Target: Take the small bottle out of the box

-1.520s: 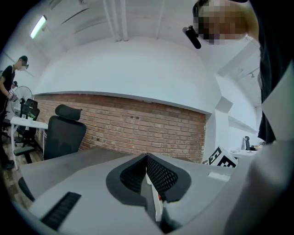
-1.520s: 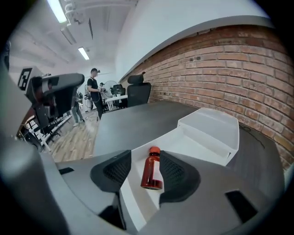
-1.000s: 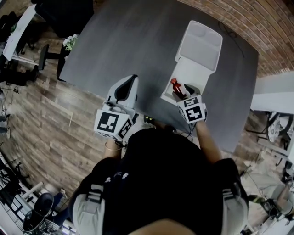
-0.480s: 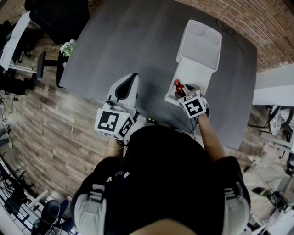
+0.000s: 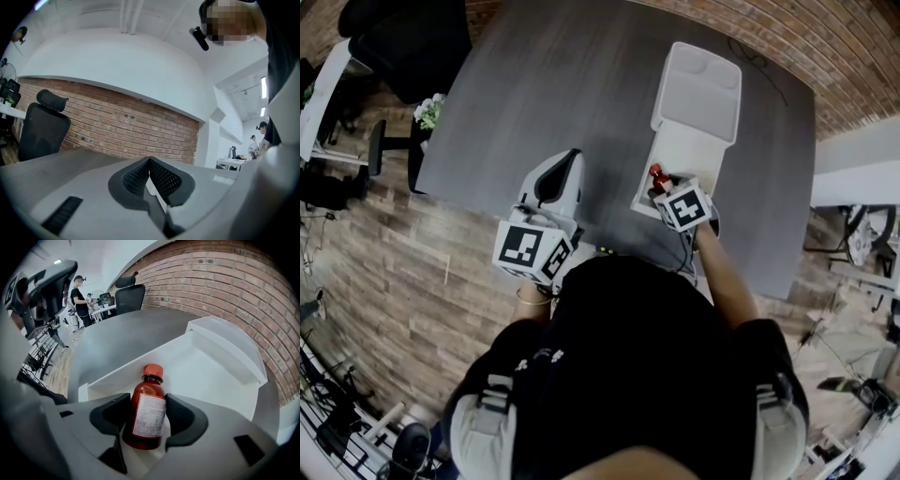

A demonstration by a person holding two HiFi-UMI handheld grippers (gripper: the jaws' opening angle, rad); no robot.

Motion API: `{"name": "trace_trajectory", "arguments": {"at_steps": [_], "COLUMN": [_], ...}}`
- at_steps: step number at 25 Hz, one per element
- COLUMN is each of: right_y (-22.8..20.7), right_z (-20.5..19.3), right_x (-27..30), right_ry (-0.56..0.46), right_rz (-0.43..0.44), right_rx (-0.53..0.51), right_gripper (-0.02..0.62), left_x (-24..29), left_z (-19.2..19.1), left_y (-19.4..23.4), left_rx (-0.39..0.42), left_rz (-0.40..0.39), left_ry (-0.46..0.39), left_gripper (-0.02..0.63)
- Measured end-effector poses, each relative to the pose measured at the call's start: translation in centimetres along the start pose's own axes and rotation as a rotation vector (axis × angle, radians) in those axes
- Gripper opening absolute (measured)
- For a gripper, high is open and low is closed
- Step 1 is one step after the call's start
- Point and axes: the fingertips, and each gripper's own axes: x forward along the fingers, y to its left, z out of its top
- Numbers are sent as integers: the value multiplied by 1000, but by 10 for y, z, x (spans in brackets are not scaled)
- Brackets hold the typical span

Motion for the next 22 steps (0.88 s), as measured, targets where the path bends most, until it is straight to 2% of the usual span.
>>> {"name": "trace_trajectory", "arguments": {"at_steps": [10,15,22], "right_y": [-4,-8,-21], "right_z": [-2,5,7], "right_x": [-8,-24,-55], "right_ry": [-33,-114,-236], "right_rz": [-23,-54,-86], "right_rx": [20,56,178], "right_gripper": [229,227,227], "left_x": [1,-5,-3], "left_z": [2,0,-2], "left_y": [-6,-5,-16], "left_rx": [3,-1,12], "left_rz": [-11,0,-20], "left_ry": [-1,2,11], "left_gripper": [3,3,3]}}
